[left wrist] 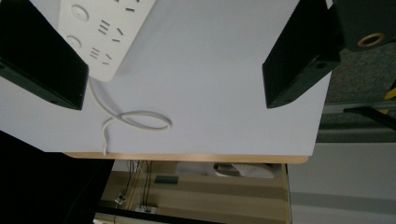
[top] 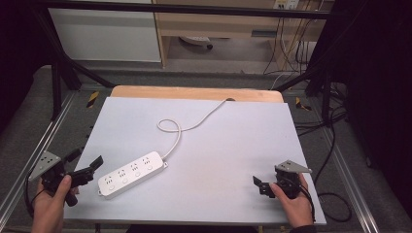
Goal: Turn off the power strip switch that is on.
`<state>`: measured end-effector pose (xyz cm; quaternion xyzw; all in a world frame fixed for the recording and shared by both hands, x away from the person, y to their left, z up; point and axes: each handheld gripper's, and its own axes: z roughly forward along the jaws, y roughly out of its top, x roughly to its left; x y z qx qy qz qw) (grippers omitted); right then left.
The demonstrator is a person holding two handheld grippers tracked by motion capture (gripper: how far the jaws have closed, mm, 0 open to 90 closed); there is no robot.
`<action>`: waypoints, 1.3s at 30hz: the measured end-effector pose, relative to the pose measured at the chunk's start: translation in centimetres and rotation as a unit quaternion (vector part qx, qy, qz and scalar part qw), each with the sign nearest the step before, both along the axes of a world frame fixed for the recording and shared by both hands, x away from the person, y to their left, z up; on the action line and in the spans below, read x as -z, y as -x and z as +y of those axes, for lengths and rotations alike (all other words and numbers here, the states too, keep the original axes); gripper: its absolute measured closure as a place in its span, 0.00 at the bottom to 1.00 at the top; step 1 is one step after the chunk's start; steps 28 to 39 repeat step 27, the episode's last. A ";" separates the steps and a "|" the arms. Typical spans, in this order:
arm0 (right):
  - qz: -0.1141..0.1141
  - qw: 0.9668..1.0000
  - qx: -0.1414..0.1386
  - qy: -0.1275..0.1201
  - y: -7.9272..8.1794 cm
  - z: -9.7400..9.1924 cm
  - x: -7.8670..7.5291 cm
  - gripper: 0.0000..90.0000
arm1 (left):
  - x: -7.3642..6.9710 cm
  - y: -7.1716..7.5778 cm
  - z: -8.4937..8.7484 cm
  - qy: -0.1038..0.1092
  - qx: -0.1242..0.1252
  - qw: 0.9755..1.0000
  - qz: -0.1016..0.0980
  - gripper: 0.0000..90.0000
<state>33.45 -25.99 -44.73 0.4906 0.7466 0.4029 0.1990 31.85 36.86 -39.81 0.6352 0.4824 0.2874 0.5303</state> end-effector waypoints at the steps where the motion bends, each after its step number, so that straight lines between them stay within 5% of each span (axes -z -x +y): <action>1: 0.000 1.000 0.001 -0.001 0.0 0.0 0.0 0.04 | 0.1 -0.1 0.1 -0.001 -0.002 1.000 0.002 0.08; 13: -0.001 1.000 0.005 0.003 -0.3 -0.1 0.1 0.03 | 1.7 -0.8 0.8 -0.026 -0.018 0.998 0.050 0.10; 21: 0.008 1.000 0.015 0.020 -1.9 0.2 0.8 0.03 | 3.1 -1.8 0.1 -0.054 -0.027 0.993 0.099 0.10; 27: 0.044 0.997 0.022 0.051 -3.7 1.1 1.7 0.01 | 3.2 -2.0 -0.3 -0.059 -0.029 0.993 0.101 0.10; 39: 0.044 0.997 0.022 0.051 -3.7 1.1 1.7 0.01 | 3.2 -2.0 -0.3 -0.059 -0.029 0.993 0.101 0.10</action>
